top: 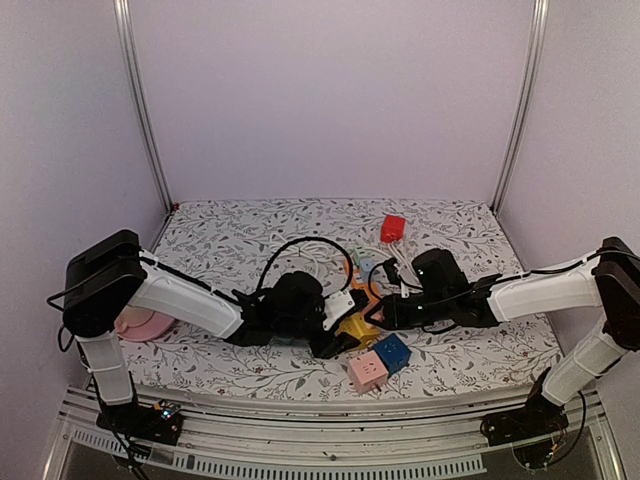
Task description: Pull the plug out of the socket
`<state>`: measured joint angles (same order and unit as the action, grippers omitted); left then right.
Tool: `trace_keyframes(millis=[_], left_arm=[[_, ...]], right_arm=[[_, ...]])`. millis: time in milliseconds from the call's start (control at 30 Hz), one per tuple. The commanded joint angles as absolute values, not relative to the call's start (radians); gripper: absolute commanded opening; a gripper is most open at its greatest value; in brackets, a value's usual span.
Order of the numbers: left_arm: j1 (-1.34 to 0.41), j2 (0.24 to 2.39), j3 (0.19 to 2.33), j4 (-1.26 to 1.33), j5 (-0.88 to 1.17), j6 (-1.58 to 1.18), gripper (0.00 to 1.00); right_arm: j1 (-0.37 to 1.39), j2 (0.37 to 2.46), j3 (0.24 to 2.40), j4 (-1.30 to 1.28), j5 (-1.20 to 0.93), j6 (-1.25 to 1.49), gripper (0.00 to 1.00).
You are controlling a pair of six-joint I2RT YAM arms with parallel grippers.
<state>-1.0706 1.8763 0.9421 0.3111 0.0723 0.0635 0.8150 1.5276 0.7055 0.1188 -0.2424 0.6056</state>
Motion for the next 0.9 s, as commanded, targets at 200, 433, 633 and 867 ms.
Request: trace_keyframes(millis=[200, 433, 633, 867], left_arm=[[-1.081, 1.853, 0.904, 0.29, 0.063, 0.034, 0.05], [-1.082, 1.842, 0.891, 0.288, 0.063, 0.03, 0.03], [-1.086, 1.848, 0.889, 0.287, 0.066, 0.024, 0.03], [-1.092, 1.853, 0.885, 0.285, 0.062, 0.011, 0.01]], right_arm=[[0.818, 1.489, 0.715, 0.103, -0.238, 0.602, 0.04], [0.818, 1.475, 0.734, 0.065, -0.208, 0.584, 0.04], [0.818, 1.451, 0.734, 0.06, -0.213, 0.584, 0.03], [0.818, 1.423, 0.733, 0.055, -0.206, 0.578, 0.03]])
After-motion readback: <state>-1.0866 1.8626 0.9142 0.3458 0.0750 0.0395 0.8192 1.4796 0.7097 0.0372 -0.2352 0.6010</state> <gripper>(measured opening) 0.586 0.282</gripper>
